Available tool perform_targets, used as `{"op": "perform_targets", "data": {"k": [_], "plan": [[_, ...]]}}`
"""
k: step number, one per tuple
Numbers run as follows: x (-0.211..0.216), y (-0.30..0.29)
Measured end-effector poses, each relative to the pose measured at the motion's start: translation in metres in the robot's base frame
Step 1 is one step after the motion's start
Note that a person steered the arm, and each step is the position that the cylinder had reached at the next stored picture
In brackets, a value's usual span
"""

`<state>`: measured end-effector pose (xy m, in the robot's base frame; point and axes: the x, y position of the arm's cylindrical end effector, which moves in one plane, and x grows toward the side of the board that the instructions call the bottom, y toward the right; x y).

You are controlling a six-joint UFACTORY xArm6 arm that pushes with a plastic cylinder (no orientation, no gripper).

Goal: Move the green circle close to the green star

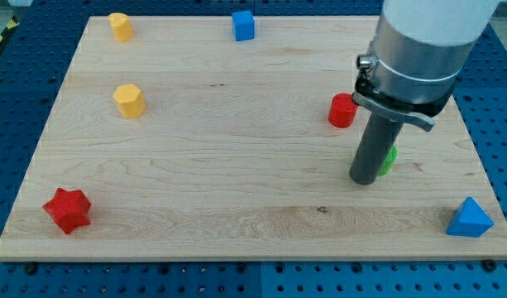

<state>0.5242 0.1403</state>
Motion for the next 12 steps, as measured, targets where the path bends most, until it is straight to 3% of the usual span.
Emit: {"op": "perform_targets", "data": {"k": [6, 8, 12], "plan": [[-0.037, 0.103], [-0.02, 0.101], [-0.027, 0.074]]}}
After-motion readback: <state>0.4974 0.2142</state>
